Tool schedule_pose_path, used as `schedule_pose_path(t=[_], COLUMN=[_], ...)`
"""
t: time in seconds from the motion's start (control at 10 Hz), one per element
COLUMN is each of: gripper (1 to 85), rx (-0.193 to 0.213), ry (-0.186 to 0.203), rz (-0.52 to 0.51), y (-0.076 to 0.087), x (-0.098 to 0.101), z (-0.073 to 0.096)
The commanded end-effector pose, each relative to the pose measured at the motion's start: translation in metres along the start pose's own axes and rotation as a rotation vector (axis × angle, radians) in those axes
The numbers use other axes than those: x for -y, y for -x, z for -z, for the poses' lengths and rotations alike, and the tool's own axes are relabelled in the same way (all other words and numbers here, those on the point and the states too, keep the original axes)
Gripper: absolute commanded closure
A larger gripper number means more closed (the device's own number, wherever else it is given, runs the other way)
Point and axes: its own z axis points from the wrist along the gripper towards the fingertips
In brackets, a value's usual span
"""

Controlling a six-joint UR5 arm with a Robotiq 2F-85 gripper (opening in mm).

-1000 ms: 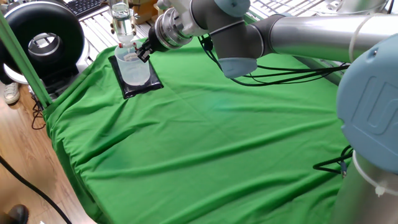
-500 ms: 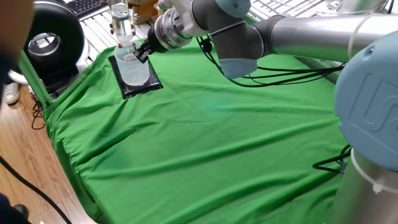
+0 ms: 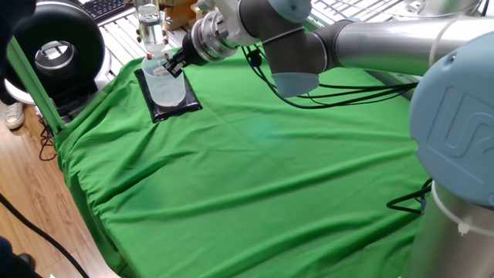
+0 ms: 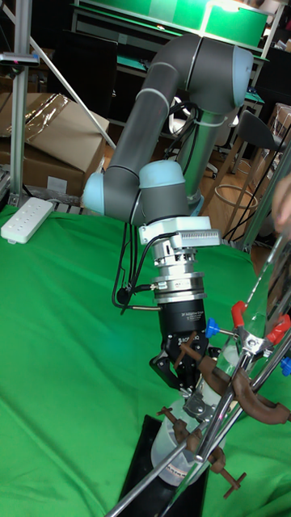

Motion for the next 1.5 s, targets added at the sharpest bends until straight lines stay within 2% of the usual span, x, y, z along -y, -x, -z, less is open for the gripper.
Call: schedule_pose_path(t=[0.0, 0.3, 1.4], gripper=[84.3, 84.3, 84.3], rx=[0.01, 0.005, 0.005], ry=[-0.011, -0.033, -0.051], rz=[-0.005, 0.016, 0.047], y=[0.0035, 0.0051, 0.0057], x=[0.0076, 0.0118, 0.0168], z=[-0.0011, -0.0003, -0.0006])
